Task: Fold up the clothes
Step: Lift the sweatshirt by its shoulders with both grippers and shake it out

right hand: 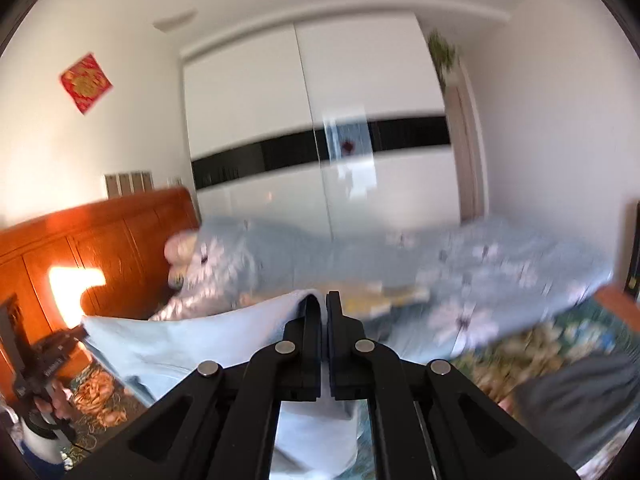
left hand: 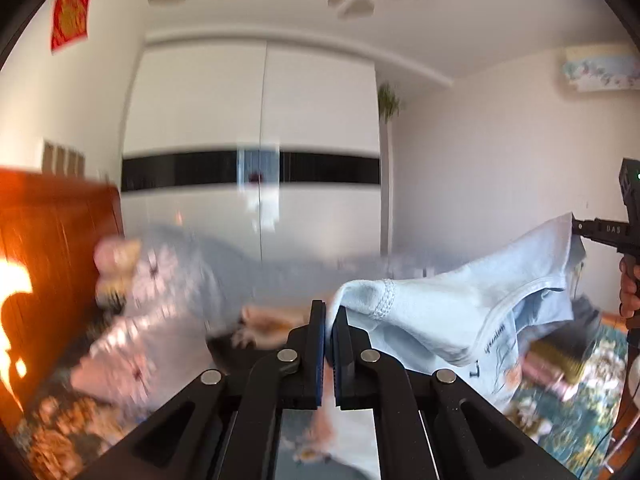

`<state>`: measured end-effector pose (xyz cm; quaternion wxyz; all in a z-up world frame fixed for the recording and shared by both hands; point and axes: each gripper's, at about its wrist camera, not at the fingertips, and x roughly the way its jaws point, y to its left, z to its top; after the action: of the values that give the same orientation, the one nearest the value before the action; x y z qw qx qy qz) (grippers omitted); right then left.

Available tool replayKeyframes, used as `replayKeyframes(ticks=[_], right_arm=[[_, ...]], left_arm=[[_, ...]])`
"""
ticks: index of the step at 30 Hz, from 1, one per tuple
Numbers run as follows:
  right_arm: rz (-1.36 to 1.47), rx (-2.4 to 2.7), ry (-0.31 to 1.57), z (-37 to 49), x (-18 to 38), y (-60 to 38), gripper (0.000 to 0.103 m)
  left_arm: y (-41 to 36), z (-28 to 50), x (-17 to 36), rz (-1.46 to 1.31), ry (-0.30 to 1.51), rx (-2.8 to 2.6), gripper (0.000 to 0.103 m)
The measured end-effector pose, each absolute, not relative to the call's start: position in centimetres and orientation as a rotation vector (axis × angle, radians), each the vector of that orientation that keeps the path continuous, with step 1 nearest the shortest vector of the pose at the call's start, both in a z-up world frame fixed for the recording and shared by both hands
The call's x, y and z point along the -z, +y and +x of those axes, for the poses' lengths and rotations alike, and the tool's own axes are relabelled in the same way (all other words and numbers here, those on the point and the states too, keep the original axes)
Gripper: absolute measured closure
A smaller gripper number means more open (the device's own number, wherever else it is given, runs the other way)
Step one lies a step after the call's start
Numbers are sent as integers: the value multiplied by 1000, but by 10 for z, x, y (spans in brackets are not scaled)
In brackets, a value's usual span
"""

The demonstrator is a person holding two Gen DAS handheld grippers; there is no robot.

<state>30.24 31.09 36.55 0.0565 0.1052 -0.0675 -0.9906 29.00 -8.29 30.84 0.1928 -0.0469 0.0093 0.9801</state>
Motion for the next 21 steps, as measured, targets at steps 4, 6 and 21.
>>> replayKeyframes(ticks=[4, 6, 21], right_arm=[[214, 3018, -196, 352, -389, 308, 101], [187, 3016, -162, 376, -390, 302, 101], [526, 2935, -58, 318, -327, 272, 101]], left_arm=[[-101, 350, -333, 5, 48, -2772, 100], [-110, 377, -340, 55, 71, -2783, 99], [-134, 348, -344, -220, 161, -2799, 99]])
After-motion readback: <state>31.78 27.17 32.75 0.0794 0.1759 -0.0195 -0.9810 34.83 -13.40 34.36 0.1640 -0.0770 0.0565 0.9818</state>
